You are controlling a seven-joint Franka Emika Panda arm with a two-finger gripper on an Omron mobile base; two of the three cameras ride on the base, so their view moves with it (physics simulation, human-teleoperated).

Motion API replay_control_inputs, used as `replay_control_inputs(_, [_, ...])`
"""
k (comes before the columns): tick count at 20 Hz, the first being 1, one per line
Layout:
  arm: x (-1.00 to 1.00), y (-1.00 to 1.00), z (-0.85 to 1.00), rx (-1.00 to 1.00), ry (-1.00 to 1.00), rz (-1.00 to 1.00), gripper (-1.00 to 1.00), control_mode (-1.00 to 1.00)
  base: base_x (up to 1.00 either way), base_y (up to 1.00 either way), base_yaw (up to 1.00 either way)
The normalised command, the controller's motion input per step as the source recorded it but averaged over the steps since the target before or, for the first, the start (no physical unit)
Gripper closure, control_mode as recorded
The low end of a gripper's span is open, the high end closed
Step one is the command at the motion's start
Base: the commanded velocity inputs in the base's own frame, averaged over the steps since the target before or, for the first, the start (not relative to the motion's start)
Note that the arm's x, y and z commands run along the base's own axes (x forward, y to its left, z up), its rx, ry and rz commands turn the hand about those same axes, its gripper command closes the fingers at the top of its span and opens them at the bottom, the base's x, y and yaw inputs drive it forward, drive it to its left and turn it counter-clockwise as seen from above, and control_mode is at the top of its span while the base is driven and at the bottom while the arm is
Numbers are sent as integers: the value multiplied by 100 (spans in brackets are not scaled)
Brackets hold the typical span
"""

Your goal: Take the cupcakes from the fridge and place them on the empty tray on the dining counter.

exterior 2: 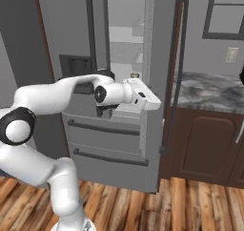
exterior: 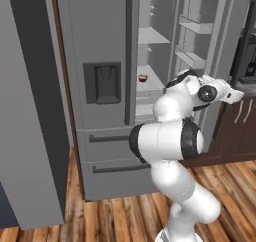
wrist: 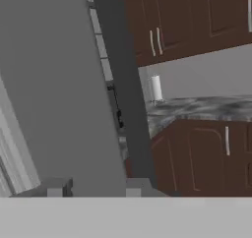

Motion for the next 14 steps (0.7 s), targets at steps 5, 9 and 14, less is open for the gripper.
replay_control_inputs(5, [-100,-65,91,30,-1,0,100,-100,0,0,0])
replay_control_inputs(9, [-95,99,72,-9,-3,10,100,-100,0,0,0])
replay_control_inputs(14, [-47,100,48,-5,11,47,100,-100,0,0,0])
